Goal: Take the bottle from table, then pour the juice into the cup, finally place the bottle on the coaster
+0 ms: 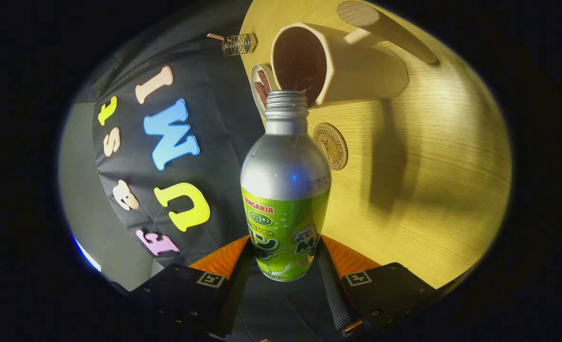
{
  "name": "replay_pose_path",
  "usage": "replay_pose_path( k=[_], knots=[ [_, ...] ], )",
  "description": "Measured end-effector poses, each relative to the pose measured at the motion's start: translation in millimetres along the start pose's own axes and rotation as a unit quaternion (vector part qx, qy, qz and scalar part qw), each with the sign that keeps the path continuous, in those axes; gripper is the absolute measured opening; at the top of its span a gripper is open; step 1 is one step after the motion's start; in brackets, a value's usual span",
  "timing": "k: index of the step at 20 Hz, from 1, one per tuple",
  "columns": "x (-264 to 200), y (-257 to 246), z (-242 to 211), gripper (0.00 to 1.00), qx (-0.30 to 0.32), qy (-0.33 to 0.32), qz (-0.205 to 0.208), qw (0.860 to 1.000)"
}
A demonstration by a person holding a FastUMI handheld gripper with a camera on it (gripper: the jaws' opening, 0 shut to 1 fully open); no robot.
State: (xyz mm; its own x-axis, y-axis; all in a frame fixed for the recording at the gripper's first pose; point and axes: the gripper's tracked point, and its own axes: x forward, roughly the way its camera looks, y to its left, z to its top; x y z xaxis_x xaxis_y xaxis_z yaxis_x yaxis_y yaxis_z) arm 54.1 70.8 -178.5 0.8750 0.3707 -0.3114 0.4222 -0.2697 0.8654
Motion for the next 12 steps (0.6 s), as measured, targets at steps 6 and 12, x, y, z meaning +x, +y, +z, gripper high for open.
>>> replay_pose_path(
  k=[6, 12],
  knots=[
    [1, 9, 1, 0.76, 0.023, 0.003, 0.003, 1.0],
    [-2, 15, 0, 0.76, 0.041, 0.009, 0.004, 0.999]
  ],
)
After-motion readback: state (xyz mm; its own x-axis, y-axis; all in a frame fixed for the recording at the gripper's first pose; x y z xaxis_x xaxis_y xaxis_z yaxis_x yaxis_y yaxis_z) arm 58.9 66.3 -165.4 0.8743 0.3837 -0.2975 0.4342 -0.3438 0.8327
